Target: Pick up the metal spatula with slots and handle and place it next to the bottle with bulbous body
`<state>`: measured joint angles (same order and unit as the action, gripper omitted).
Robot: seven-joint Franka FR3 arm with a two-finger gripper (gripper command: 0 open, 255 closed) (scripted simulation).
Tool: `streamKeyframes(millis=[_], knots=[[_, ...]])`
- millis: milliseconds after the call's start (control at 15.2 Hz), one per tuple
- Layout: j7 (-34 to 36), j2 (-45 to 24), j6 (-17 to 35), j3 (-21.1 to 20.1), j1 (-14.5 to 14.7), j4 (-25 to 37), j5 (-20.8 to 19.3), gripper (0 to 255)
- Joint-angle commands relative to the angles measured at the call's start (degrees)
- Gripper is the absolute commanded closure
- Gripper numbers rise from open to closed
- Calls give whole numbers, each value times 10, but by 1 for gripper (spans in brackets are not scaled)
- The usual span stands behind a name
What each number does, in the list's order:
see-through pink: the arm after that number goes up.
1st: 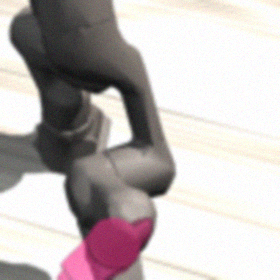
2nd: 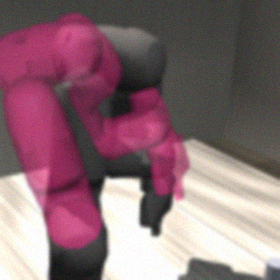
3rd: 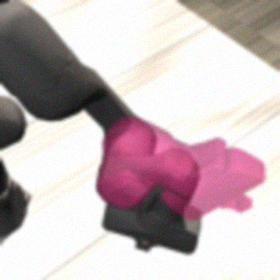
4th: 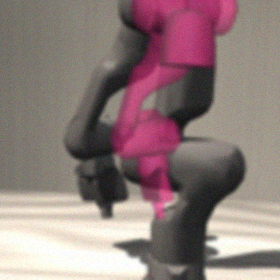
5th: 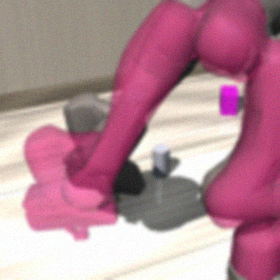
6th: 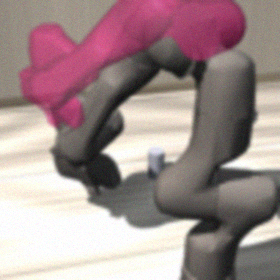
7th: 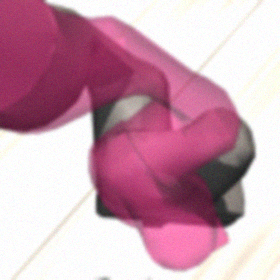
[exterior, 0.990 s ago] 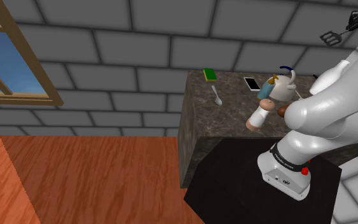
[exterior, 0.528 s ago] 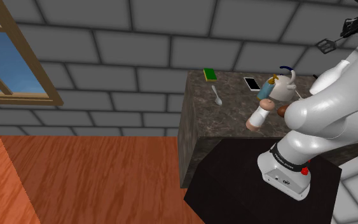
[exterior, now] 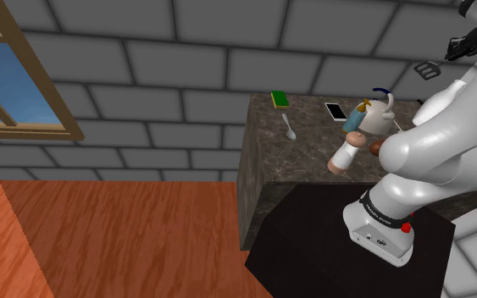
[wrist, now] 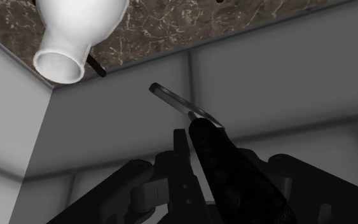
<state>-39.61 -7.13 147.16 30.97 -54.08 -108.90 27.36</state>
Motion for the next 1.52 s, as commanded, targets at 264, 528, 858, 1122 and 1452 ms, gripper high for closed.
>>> streamKeyframes(millis=[264,528,858,1122,1452], knots=[[-35,-18,34,-10,-5,-23,39,255],[-62,-32,56,-18,-11,-35,70,255],[-100,-51,81,-33,-21,-48,113,255],[-133,-67,100,-47,-31,-54,150,255],[-177,-90,121,-69,-47,-59,199,255]])
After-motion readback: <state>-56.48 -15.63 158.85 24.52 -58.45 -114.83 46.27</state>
